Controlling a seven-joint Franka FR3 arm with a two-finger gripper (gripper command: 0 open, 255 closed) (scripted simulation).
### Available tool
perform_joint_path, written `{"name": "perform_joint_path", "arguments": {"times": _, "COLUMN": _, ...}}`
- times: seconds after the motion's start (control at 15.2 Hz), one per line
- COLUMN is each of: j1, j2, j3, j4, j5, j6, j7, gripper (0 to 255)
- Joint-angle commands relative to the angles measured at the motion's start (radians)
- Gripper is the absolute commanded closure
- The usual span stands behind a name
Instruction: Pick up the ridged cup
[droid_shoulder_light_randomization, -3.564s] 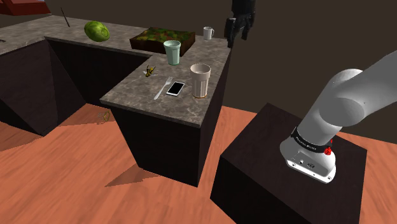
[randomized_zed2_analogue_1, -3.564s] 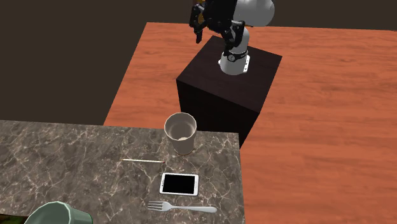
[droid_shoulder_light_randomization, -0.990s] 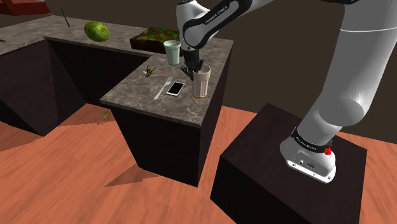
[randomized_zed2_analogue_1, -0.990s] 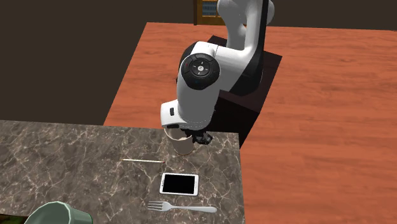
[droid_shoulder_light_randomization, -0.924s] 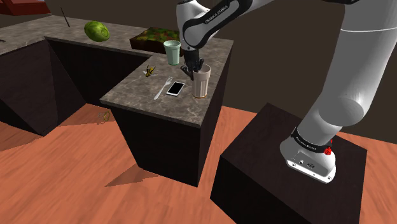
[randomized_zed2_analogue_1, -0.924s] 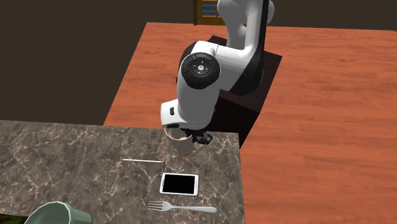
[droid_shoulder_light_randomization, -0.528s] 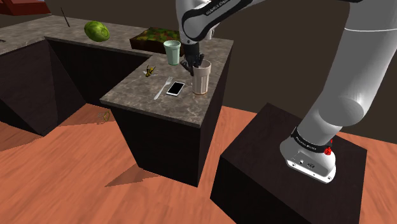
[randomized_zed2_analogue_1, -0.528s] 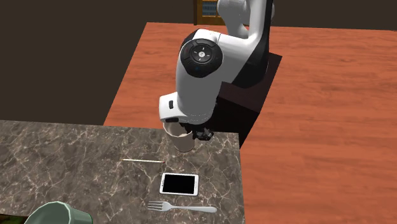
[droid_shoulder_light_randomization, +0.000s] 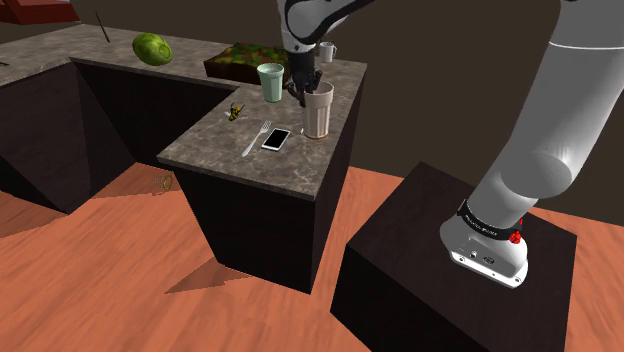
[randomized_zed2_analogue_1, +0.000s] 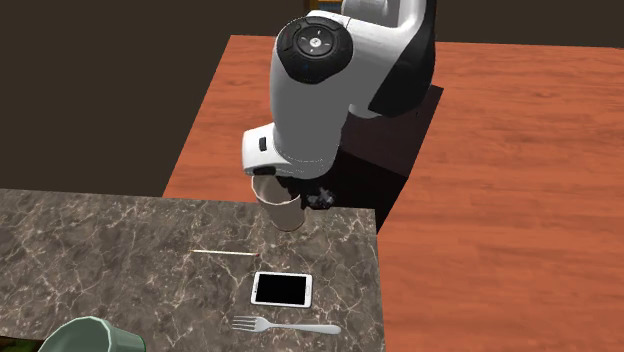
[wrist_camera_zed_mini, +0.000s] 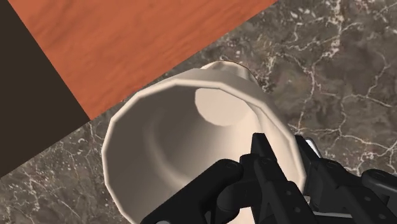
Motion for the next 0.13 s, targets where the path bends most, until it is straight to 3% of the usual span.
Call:
{"name": "perform_joint_path", "arguments": {"times": 0.0, "j1": 0.001, "j2": -0.004, "j3": 0.001, "j4": 0.01, "j5": 0.001, "j6": -0.013, "j7": 0.0, "gripper": 255}}
{"name": "perform_joint_path", "arguments": {"times": 0.07, "j1": 0.001, "j2": -0.004, "j3": 0.001, "j4": 0.01, "j5": 0.001, "j6": -0.013, "j7": 0.0, "gripper": 255}}
